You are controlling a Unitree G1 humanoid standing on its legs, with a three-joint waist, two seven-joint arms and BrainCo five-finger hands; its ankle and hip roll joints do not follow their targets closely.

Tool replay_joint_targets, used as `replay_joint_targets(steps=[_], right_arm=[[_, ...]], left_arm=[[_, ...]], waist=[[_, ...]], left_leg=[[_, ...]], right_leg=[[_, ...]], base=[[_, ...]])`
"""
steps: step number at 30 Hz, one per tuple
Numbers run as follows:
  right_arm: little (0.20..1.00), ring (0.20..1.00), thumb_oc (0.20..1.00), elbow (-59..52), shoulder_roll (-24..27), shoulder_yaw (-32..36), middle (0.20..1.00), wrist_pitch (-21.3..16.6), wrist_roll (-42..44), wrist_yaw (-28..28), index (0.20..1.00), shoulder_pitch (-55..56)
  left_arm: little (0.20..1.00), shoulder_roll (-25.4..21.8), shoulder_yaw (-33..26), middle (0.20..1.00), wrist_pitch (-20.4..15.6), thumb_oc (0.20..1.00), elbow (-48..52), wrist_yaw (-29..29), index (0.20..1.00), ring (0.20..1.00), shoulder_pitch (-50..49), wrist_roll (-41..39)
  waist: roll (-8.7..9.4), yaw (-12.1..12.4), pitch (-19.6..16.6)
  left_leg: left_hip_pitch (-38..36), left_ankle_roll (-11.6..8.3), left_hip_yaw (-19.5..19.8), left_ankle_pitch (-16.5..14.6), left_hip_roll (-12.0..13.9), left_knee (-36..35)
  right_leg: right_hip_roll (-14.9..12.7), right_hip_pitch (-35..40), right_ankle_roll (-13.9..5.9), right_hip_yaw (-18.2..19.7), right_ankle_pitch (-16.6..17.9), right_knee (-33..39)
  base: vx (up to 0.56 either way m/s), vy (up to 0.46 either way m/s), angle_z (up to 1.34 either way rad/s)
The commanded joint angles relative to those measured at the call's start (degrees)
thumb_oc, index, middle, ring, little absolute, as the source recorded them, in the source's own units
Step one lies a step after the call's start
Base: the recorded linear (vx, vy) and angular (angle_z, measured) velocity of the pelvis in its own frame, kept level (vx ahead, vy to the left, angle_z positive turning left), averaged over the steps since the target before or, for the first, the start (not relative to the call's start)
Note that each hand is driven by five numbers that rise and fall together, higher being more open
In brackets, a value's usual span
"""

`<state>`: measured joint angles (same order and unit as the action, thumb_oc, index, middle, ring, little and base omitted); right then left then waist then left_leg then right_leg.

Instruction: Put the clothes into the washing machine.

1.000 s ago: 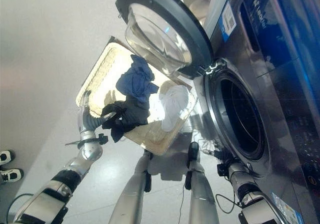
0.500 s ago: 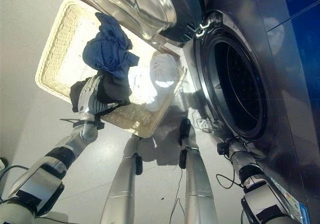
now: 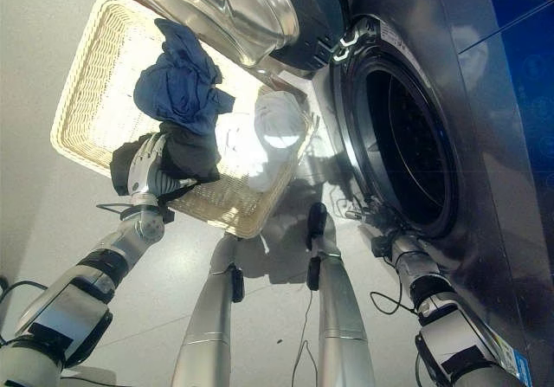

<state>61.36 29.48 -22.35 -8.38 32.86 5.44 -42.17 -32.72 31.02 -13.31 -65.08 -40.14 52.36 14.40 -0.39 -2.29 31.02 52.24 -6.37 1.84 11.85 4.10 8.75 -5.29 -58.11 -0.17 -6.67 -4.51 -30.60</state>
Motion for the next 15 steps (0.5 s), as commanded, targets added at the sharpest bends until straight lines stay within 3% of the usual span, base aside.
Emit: replay_joint_targets(steps=[1,5,10,13,15], right_arm=[[1.000,1.000,1.000,-0.87,1.26,-0.73,1.000,-1.68,1.40,-0.15,1.000,1.41],[1.000,1.000,1.000,-0.50,1.23,-1.37,1.000,-1.66,1.73,-0.17,1.000,0.43],[1.000,1.000,1.000,-0.31,1.34,-1.75,1.000,-1.52,1.75,-0.23,1.000,-0.19],[1.000,1.000,1.000,-0.23,1.44,-2.11,1.000,-1.15,1.85,-0.21,1.000,-1.20],[1.000,1.000,1.000,-0.16,1.64,-2.26,1.000,-1.29,1.96,-0.05,1.000,-1.48]], left_arm=[[1.000,-0.27,-0.85,1.000,3.90,1.000,-4.49,1.64,1.000,1.000,-0.38,-0.53],[1.000,0.21,0.91,1.000,9.44,1.000,-7.40,3.36,1.000,1.000,0.20,1.82],[1.000,0.75,1.91,1.000,10.93,1.000,-8.48,6.19,1.000,1.000,0.07,2.26],[0.235,1.16,3.24,0.235,12.43,0.235,-9.13,9.03,0.235,0.235,0.69,4.87],[0.200,1.08,3.94,0.200,12.33,0.200,-9.18,10.05,0.200,0.200,1.25,4.91]], waist=[[2.71,1.41,-1.22],[2.70,1.22,-1.22],[2.46,1.09,-1.22],[2.41,0.93,-1.22],[2.39,0.85,-1.22]], left_leg=[[1.48,0.10,0.22,-6.69,-2.71,8.59],[1.76,0.14,0.28,-6.53,-2.85,8.80],[1.79,0.23,0.12,-6.43,-2.94,8.81],[1.86,0.25,0.00,-6.24,-2.92,8.71],[1.97,0.26,-0.07,-6.16,-2.92,8.62]], right_leg=[[1.10,2.66,-6.89,0.74,9.32,10.67],[1.05,2.38,-6.83,0.73,9.55,10.69],[1.06,2.24,-6.75,0.90,9.63,10.73],[1.07,2.18,-6.76,1.02,9.78,10.83],[1.07,2.11,-6.74,1.06,9.80,10.94]], base=[[0.00,0.000,0.00],[0.00,0.000,0.00],[0.00,0.000,0.00],[0.00,0.000,0.00],[0.00,0.000,0.00]])
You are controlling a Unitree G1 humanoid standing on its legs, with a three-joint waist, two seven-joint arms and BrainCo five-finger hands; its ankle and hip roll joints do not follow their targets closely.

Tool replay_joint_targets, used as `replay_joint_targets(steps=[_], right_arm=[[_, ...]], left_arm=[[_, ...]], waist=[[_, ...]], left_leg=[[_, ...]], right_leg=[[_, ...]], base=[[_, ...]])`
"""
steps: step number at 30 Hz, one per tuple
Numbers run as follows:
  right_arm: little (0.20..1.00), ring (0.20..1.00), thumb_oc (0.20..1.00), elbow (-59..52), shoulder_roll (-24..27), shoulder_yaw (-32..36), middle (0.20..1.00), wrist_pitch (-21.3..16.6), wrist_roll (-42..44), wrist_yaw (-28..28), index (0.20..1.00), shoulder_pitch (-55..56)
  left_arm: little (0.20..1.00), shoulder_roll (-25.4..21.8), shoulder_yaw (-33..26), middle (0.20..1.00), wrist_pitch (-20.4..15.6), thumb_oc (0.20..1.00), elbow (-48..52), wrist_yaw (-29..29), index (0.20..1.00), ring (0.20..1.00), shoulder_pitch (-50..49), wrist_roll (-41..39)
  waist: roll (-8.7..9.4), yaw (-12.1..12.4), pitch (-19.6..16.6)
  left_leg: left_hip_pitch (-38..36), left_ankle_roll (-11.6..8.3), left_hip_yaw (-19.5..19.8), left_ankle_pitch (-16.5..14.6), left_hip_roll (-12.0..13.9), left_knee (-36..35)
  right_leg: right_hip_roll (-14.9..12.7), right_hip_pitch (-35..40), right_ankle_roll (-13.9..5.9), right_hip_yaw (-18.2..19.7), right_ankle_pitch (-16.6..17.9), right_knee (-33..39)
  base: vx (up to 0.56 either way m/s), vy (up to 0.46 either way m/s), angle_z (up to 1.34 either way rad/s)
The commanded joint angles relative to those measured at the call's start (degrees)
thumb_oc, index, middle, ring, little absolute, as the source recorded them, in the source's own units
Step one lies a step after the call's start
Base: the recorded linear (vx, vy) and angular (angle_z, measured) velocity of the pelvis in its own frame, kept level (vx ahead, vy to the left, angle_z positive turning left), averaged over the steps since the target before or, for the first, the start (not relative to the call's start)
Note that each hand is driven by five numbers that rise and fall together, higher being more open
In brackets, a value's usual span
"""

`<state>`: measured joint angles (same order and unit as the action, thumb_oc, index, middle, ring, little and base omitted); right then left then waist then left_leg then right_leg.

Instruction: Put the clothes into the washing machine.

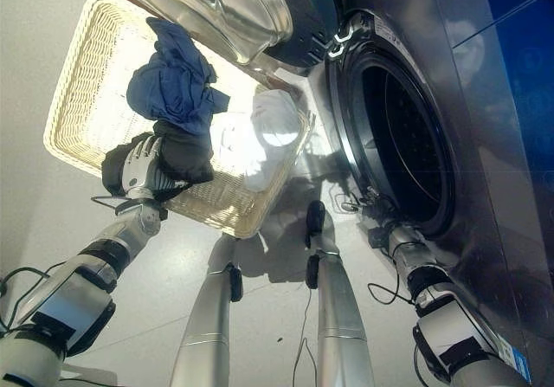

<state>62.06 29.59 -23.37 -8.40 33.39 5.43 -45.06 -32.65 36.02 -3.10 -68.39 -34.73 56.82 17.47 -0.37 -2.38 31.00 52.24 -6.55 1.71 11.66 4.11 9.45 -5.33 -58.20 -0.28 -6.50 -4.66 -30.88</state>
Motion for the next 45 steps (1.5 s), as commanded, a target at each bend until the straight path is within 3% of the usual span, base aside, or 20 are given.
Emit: replay_joint_targets(steps=[1,12,15,17,21,24,28,31,35,45], right_arm=[[1.000,1.000,1.000,-1.03,1.47,-1.34,1.000,-1.33,1.30,-0.20,1.000,1.25],[1.000,1.000,1.000,-2.77,1.67,-1.46,1.000,-3.60,3.36,-0.16,1.000,0.92],[1.000,1.000,1.000,-4.90,1.70,-1.15,1.000,-5.19,6.11,0.71,1.000,1.13],[1.000,1.000,1.000,-7.19,1.57,-0.79,1.000,-5.96,9.13,1.55,1.000,1.76],[1.000,1.000,1.000,-15.51,1.71,0.43,1.000,-5.83,15.73,3.31,1.000,4.42],[1.000,1.000,1.000,-28.90,0.64,1.89,1.000,-5.28,20.53,2.72,1.000,9.83],[1.000,1.000,1.000,-38.95,-1.21,4.14,1.000,-4.33,22.98,3.89,1.000,13.98],[1.000,1.000,1.000,-45.14,-2.69,5.21,1.000,-3.26,22.91,4.63,1.000,15.88],[1.000,1.000,1.000,-51.77,-3.84,5.39,1.000,-1.63,22.94,4.74,1.000,16.85],[1.000,1.000,1.000,-61.31,-5.62,2.47,1.000,5.06,27.65,11.17,1.000,16.88]], left_arm=[[0.200,0.97,-0.46,0.200,2.26,0.200,-5.81,5.53,0.200,0.200,-2.89,1.68],[0.200,0.84,0.23,0.200,1.66,0.200,-4.93,6.76,0.200,0.200,-2.27,-0.68],[0.200,0.52,-1.37,0.200,-0.21,0.200,-4.20,5.63,0.200,0.200,-2.69,-5.74],[0.200,0.28,-3.18,0.200,-2.58,0.200,-2.88,4.41,0.200,0.200,-3.38,-9.82],[0.200,-0.31,-9.58,0.200,-11.13,0.200,4.21,0.90,0.200,0.200,-7.04,-20.83],[0.200,0.25,-15.95,0.200,-19.14,0.200,16.78,-2.77,0.200,0.200,-13.48,-27.80],[0.200,3.05,-19.23,0.200,-27.19,0.200,30.42,-6.34,0.200,0.200,-19.91,-26.33],[0.200,4.88,-21.33,0.200,-33.50,0.200,39.38,-5.49,0.200,0.200,-22.52,-23.20],[0.200,5.12,-21.32,0.200,-35.00,0.200,50.77,-1.49,0.200,0.200,-23.72,-20.91],[0.200,5.68,-18.64,0.200,-36.20,0.200,63.87,7.70,0.200,0.200,-22.71,-20.32]], waist=[[2.36,0.86,-1.21],[2.25,0.81,-1.21],[2.20,0.84,-1.21],[2.12,0.88,-1.21],[1.85,1.08,-1.21],[1.63,1.61,-1.21],[1.37,2.55,-1.21],[1.30,3.22,-1.21],[1.15,3.75,-1.21],[1.22,3.97,-1.21]], left_leg=[[2.02,0.46,0.02,-5.92,-2.93,7.95],[1.99,0.57,-0.06,-5.66,-3.08,7.60],[1.77,0.52,-0.07,-5.56,-3.16,7.36],[1.78,0.43,-0.06,-5.56,-3.15,7.36],[1.55,0.32,0.03,-5.68,-3.34,7.05],[1.71,0.37,0.49,-5.80,-3.71,6.86],[1.75,0.67,1.04,-6.06,-4.03,6.54],[1.57,0.99,1.36,-6.28,-4.27,6.25],[1.61,1.39,1.66,-6.25,-4.65,6.03],[1.13,1.92,1.89,-6.13,-5.47,5.80]], right_leg=[[1.11,2.21,-6.62,0.94,10.02,11.31],[1.10,2.08,-6.75,1.00,10.36,11.46],[1.08,2.23,-6.76,1.01,10.37,11.57],[1.00,2.12,-6.80,0.98,10.31,11.44],[0.97,2.23,-6.76,0.80,9.99,11.47],[0.70,2.18,-6.79,0.29,9.55,11.36],[0.34,2.27,-7.02,-0.45,9.23,11.37],[0.16,2.53,-7.16,-0.96,8.93,11.31],[-0.12,2.45,-7.28,-1.31,9.00,11.16],[-0.33,2.83,-7.48,-1.75,9.46,11.46]], base=[[0.00,0.000,0.00],[0.00,0.000,0.00],[0.00,0.000,0.00],[0.00,0.000,0.00],[0.00,0.000,0.00],[0.00,0.000,0.00],[0.00,-0.035,0.05],[0.00,-0.038,0.06],[0.01,-0.031,0.06],[0.00,0.000,0.00]])
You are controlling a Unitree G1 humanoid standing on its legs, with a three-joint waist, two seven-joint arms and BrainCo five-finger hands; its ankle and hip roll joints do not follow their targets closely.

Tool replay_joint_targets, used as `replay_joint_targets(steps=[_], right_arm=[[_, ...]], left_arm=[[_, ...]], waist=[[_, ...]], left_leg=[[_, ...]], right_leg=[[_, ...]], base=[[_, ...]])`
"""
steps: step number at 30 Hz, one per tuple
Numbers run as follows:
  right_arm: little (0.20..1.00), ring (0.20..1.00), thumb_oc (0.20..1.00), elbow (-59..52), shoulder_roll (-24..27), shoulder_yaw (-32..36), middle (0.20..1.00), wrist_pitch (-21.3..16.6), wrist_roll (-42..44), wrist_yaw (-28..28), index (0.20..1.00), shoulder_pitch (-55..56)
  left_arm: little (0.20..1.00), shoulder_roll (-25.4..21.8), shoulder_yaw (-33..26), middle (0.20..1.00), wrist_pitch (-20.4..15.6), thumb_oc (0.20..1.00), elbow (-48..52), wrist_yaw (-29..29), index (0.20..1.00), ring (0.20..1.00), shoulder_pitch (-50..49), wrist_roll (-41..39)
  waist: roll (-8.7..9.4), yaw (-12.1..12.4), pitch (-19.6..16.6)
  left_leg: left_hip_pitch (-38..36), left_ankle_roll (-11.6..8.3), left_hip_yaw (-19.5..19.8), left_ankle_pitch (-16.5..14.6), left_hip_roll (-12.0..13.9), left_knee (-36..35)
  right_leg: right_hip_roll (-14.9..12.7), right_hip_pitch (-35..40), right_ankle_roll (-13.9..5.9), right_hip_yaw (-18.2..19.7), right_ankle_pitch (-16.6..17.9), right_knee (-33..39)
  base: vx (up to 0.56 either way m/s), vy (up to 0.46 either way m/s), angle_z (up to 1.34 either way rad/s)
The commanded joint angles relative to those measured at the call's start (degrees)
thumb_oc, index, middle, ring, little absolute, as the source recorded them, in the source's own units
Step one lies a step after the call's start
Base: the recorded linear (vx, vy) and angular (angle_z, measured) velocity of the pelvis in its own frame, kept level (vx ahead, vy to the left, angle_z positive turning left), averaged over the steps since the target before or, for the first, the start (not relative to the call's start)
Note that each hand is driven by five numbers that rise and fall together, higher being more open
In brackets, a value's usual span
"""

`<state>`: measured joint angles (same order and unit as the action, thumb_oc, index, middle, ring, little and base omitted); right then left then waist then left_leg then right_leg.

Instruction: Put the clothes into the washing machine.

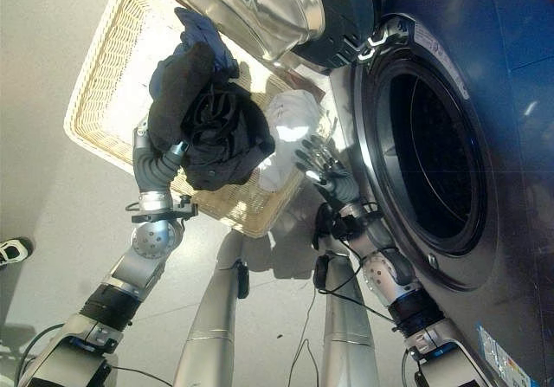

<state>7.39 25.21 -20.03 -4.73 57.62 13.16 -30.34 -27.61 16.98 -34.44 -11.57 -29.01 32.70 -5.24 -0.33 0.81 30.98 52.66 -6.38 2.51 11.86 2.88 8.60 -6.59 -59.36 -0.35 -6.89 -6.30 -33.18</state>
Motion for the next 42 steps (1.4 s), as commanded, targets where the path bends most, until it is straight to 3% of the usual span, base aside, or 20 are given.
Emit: replay_joint_targets(steps=[1,7,22,24,25,41,42], right_arm=[[1.000,1.000,1.000,-7.16,-1.47,-1.29,1.000,2.02,3.91,3.73,1.000,1.93],[1.000,1.000,1.000,-8.69,-3.63,-4.43,1.000,2.76,3.92,3.97,1.000,-0.57],[1.000,1.000,1.000,-11.09,-7.60,-6.49,1.000,0.26,9.57,4.86,1.000,-5.32],[0.332,0.332,0.332,-11.35,-8.03,-6.52,0.332,-0.39,9.33,4.54,0.332,-5.50],[0.200,0.200,0.200,-11.44,-8.13,-6.58,0.200,-0.60,9.47,4.39,0.200,-5.60],[0.200,0.200,0.200,-12.07,-8.41,-6.37,0.200,-3.14,9.66,1.10,0.200,-6.03],[0.200,0.200,0.200,-12.11,-8.37,-6.36,0.200,-3.08,9.92,1.14,0.200,-5.94]], left_arm=[[0.200,0.81,0.83,0.200,-4.89,0.200,7.56,2.41,0.200,0.200,1.59,2.47],[0.200,2.07,3.19,0.200,-2.84,0.200,9.33,5.75,0.200,0.200,3.42,0.13],[0.200,3.15,6.29,0.200,0.27,0.200,10.01,9.00,0.200,0.200,6.31,-0.57],[0.200,3.19,6.45,0.200,0.51,0.200,9.82,9.78,0.200,0.200,6.53,-1.41],[0.200,3.28,6.43,0.200,0.67,0.200,9.85,9.97,0.200,0.200,6.58,-1.27],[0.200,4.22,7.64,0.200,0.70,0.200,10.52,12.68,0.200,0.200,6.11,-1.79],[0.263,4.23,7.76,0.263,1.08,0.263,10.72,12.81,0.263,0.263,6.03,-1.92]], waist=[[1.12,0.79,-1.19],[0.52,1.09,-1.19],[0.05,1.85,-1.19],[0.06,1.87,-1.19],[0.08,1.89,-1.19],[-0.72,1.62,-1.19],[-0.75,1.61,-1.19]], left_leg=[[0.62,1.77,1.09,-6.28,-4.31,6.60],[0.24,1.90,1.28,-6.04,-4.99,6.57],[-0.75,2.16,1.31,-5.66,-5.65,6.43],[-0.84,2.17,1.23,-5.66,-5.64,6.42],[-0.87,2.14,1.20,-5.65,-5.63,6.38],[-0.67,2.28,0.12,-5.32,-5.74,6.24],[-0.69,2.29,0.10,-5.30,-5.77,6.20]], right_leg=[[0.90,4.06,-7.45,-1.36,11.19,13.83],[0.63,4.34,-7.50,-1.66,11.68,14.24],[0.36,5.02,-7.60,-2.47,12.50,14.51],[0.34,5.11,-7.64,-2.51,12.51,14.54],[0.35,5.15,-7.65,-2.52,12.48,14.55],[0.28,4.69,-7.62,-2.57,12.96,14.93],[0.31,4.71,-7.62,-2.56,12.97,14.98]], base=[[0.00,0.000,0.00],[0.01,-0.010,0.04],[0.00,-0.007,0.02],[0.00,0.000,0.00],[0.00,0.000,0.00],[0.00,0.004,0.00],[0.00,0.000,0.00]])
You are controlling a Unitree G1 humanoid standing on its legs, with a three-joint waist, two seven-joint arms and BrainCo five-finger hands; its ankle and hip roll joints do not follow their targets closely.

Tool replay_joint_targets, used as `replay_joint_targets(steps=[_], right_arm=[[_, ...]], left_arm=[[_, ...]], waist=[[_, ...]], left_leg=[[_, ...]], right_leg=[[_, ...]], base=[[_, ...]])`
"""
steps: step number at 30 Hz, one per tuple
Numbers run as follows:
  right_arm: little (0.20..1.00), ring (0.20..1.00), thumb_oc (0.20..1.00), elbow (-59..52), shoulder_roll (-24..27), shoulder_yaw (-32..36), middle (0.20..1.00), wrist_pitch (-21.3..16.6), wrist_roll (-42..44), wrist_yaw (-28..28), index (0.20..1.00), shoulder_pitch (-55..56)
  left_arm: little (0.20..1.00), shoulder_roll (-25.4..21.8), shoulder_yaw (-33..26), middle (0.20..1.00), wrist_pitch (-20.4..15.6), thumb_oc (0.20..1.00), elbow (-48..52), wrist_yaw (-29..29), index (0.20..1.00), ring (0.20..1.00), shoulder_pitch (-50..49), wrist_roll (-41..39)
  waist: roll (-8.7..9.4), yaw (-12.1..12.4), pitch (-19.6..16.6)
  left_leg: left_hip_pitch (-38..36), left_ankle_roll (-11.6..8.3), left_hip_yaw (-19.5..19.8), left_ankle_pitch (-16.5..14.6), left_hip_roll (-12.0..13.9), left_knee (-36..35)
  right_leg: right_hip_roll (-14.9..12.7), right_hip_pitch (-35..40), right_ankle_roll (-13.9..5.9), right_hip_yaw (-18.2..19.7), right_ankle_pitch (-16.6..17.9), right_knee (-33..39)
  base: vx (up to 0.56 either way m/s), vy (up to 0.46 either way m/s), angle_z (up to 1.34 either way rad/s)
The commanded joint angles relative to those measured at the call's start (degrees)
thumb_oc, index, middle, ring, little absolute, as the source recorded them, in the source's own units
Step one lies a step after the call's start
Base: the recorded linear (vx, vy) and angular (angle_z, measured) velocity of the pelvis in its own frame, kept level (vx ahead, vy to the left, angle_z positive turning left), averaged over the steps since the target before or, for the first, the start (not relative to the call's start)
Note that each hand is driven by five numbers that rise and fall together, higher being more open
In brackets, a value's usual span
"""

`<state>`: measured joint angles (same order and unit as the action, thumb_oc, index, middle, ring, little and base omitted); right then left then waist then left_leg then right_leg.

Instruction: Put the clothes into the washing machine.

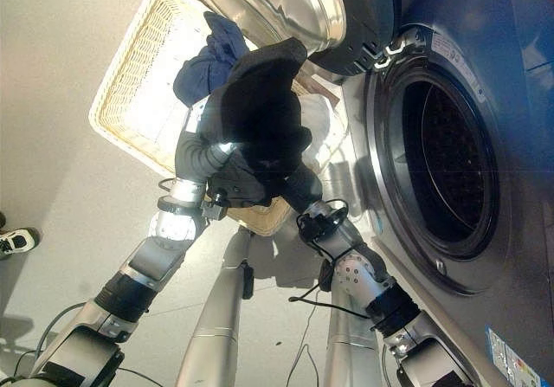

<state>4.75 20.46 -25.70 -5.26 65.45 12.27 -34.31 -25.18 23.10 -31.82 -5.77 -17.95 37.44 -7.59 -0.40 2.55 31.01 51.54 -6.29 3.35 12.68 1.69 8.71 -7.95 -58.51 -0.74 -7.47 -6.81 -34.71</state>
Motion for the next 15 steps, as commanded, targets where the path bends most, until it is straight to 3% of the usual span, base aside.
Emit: replay_joint_targets(steps=[1,2,6,10,15], right_arm=[[0.200,0.200,0.200,-9.47,-3.61,-0.68,0.200,-2.53,2.18,2.05,0.200,-1.95],[0.200,0.200,0.200,-9.45,-3.70,-0.61,0.200,-2.45,2.29,2.18,0.200,-1.83],[0.200,0.200,0.200,-9.09,-3.86,-0.55,0.200,-2.97,2.02,2.42,0.200,-1.57],[0.200,0.200,0.200,-8.55,-3.82,-0.39,0.200,-4.21,2.36,1.64,0.200,-1.86],[0.200,0.200,0.200,-8.10,-2.81,1.40,0.200,-7.56,2.85,0.51,0.200,-2.45]], left_arm=[[0.391,1.80,1.67,0.391,-1.50,0.391,4.97,1.67,0.391,0.391,1.26,0.45],[1.000,1.90,1.72,1.000,-1.61,1.000,5.11,0.75,1.000,1.000,1.12,0.69],[1.000,1.92,1.66,1.000,-1.07,1.000,4.78,-2.26,1.000,1.000,0.73,2.79],[1.000,1.05,0.63,1.000,4.80,1.000,3.08,-14.97,1.000,1.000,0.74,11.56],[1.000,-1.21,-0.97,1.000,8.20,1.000,2.09,-17.91,1.000,1.000,0.46,17.74]], waist=[[-0.68,-0.13,-1.21],[-0.71,-0.15,-1.21],[-0.73,-0.17,-1.21],[-0.74,0.03,-1.21],[-1.02,0.45,-1.21]], left_leg=[[0.42,2.19,-0.74,-6.12,-4.58,6.08],[0.50,2.21,-0.72,-6.10,-4.61,6.08],[0.44,2.23,-0.79,-6.01,-4.59,5.87],[0.33,2.23,-0.96,-5.81,-4.43,5.68],[0.33,2.03,-0.74,-5.94,-4.42,6.00]], right_leg=[[1.68,3.87,-7.22,-1.97,13.48,16.54],[1.70,3.78,-7.23,-1.98,13.55,16.59],[1.80,3.79,-7.20,-2.05,13.61,16.71],[1.83,3.95,-7.12,-2.22,13.45,16.70],[1.47,4.06,-7.17,-2.43,13.28,16.46]], base=[[0.00,0.000,0.00],[0.00,0.000,0.00],[0.00,0.000,0.00],[0.00,0.000,0.00],[0.00,0.000,0.00]])
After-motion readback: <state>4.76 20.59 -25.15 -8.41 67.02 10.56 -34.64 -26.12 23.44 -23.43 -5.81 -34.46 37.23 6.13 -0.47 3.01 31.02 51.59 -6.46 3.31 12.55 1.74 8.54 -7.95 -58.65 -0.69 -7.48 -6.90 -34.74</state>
